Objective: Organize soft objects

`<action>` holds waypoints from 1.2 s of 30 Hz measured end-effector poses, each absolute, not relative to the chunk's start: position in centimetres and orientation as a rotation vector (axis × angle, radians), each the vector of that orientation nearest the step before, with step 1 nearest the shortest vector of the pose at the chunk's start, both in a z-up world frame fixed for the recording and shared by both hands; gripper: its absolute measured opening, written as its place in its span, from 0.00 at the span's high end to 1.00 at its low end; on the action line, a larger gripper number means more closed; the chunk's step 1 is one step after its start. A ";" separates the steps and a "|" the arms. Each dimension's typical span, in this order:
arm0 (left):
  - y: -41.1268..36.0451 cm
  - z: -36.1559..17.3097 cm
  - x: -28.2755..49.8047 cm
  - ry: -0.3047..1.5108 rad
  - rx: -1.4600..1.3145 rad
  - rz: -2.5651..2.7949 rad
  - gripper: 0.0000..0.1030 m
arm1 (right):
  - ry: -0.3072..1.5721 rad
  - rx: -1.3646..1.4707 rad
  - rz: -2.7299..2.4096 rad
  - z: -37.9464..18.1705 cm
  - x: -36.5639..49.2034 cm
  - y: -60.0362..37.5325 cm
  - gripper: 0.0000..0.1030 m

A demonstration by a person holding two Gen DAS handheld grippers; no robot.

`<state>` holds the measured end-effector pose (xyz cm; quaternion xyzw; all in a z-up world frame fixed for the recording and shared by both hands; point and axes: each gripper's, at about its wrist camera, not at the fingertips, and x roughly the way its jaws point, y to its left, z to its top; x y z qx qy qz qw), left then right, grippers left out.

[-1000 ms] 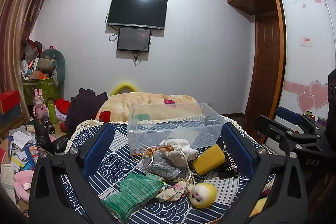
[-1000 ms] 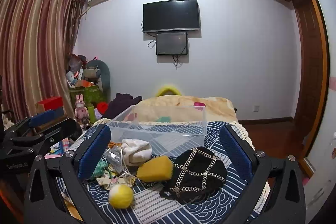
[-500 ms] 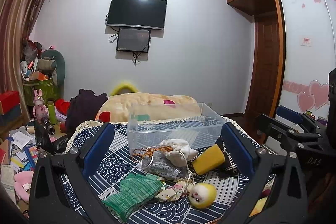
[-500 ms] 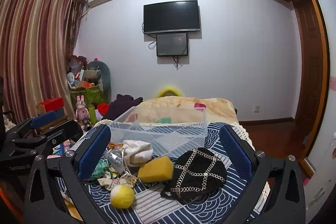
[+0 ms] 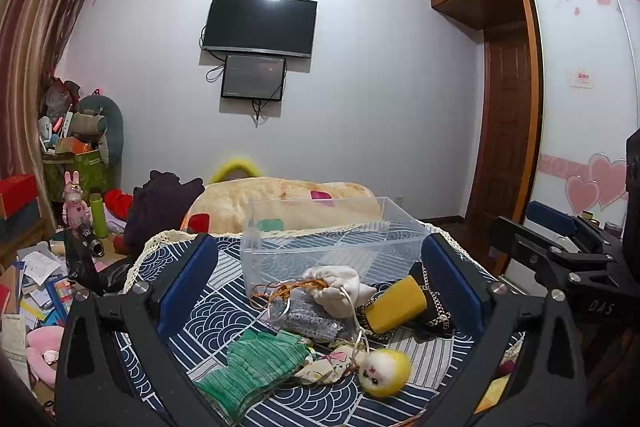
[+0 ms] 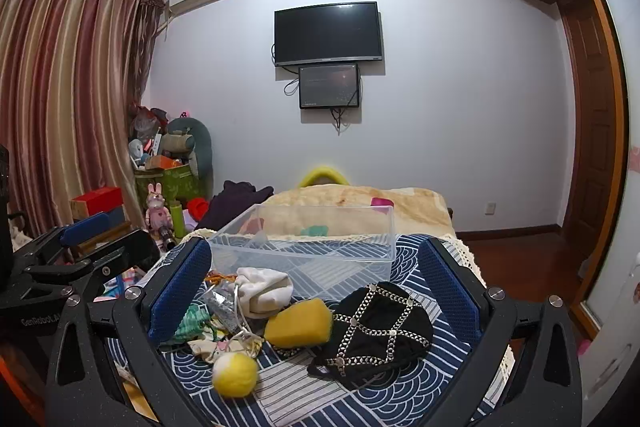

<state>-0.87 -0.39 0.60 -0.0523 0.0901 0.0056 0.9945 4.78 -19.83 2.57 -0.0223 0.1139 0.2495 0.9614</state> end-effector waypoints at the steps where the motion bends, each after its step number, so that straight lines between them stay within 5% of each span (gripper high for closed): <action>1: -0.4 0.6 -0.9 0.180 -0.105 0.011 0.00 | 0.231 -0.045 0.506 2.6 4.8 -19.8 0.00; 36: 0.1 -0.1 0.6 0.273 -0.118 -0.027 0.00 | 0.228 -0.042 0.500 2.5 4.7 -19.9 0.00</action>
